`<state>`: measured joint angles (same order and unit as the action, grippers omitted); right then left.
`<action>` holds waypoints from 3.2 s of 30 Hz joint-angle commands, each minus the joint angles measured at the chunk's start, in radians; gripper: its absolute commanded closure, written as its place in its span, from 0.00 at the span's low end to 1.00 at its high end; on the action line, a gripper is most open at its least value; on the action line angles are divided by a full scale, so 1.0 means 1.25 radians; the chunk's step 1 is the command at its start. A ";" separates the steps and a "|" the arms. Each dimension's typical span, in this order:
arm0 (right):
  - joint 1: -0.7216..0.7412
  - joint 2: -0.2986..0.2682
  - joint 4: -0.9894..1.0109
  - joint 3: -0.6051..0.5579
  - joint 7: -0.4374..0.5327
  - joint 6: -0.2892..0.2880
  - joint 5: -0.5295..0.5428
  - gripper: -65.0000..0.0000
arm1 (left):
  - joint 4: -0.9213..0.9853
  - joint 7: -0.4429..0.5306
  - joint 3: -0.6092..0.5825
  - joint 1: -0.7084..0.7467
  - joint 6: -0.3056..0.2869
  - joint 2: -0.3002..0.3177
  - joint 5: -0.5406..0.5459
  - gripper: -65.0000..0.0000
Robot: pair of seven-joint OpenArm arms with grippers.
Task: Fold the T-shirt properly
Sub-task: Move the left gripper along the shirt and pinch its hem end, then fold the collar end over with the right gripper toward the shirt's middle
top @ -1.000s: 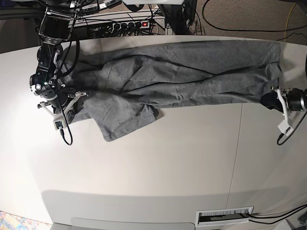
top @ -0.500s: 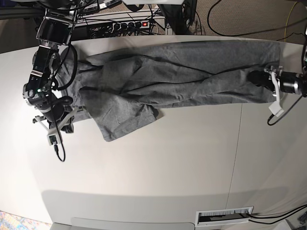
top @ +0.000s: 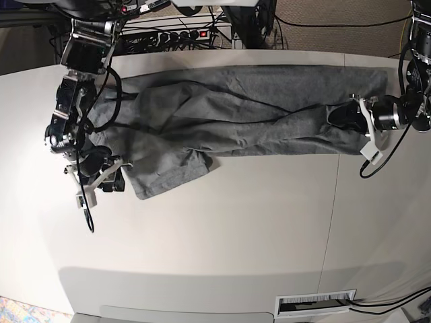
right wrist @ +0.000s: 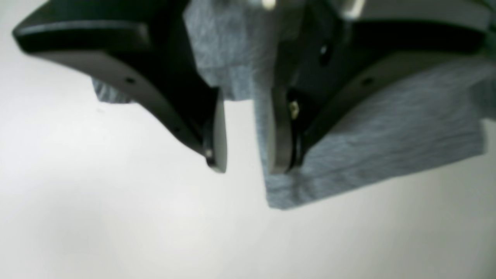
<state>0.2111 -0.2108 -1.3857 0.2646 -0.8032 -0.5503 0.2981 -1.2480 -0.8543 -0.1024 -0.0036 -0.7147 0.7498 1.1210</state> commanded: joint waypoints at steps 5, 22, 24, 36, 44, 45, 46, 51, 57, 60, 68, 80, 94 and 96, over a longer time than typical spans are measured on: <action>0.099 -0.009 0.074 -0.019 0.030 -0.005 0.012 0.71 | 0.003 -0.043 -0.003 0.003 0.013 0.008 -0.065 0.85; 0.190 -0.008 0.268 -0.154 -0.025 -0.002 -0.069 0.77 | 0.003 -0.042 -0.003 0.003 0.013 0.008 -0.065 0.85; 0.190 -0.009 0.268 -0.153 -0.060 -0.003 -0.049 0.96 | 0.003 -0.042 -0.003 0.003 0.013 0.008 -0.065 0.85; 0.184 -0.031 0.136 -0.153 -0.283 -0.004 0.253 1.00 | 0.003 -0.033 -0.003 0.003 0.013 0.008 -0.065 0.85; 0.099 -0.069 -0.086 -0.153 -0.385 -0.005 0.309 1.00 | 0.004 -0.028 -0.003 0.003 0.013 0.009 -0.067 0.85; 0.080 -0.069 -0.102 -0.153 -0.385 -0.005 0.309 1.00 | 0.004 -0.028 -0.003 0.003 0.013 0.009 -0.069 0.85; 0.060 -0.068 -0.117 -0.153 -0.385 -0.005 0.309 1.00 | 0.003 -0.028 -0.003 0.003 0.013 0.009 -0.072 0.85; -0.055 -0.069 -0.214 -0.153 -0.385 -0.005 0.309 1.00 | 0.003 -0.028 -0.003 0.003 0.013 0.010 -0.072 0.85; -0.211 -0.069 -0.343 -0.145 -0.375 -0.006 0.305 1.00 | 0.003 -0.028 -0.003 0.003 0.013 0.010 -0.072 0.85; -0.282 -0.069 -0.392 -0.108 -0.361 -0.006 0.295 1.00 | 0.003 -0.028 -0.003 0.003 0.013 0.010 -0.072 0.85; -0.371 -0.069 -0.430 0.029 -0.317 -0.005 0.271 1.00 | 0.004 -0.016 -0.003 0.003 0.013 0.009 -0.072 0.85; -0.370 -0.069 -0.430 0.046 -0.326 -0.008 0.332 0.66 | 0.003 -0.007 -0.003 0.003 0.013 0.010 -0.072 0.85; -0.324 0.064 -0.428 -0.002 -0.265 -0.080 0.363 1.00 | 0.003 -0.006 -0.003 0.002 0.013 0.010 -0.071 0.85; -0.324 0.064 -0.418 -0.040 -0.232 -0.080 0.281 1.00 | 0.003 -0.004 -0.003 0.003 0.013 0.010 -0.071 0.85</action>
<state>-0.2028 -0.1272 -1.8957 0.2100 -1.1156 -0.6483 0.6239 -1.2480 -0.8146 -0.1032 -0.0006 -0.7151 0.7479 1.1034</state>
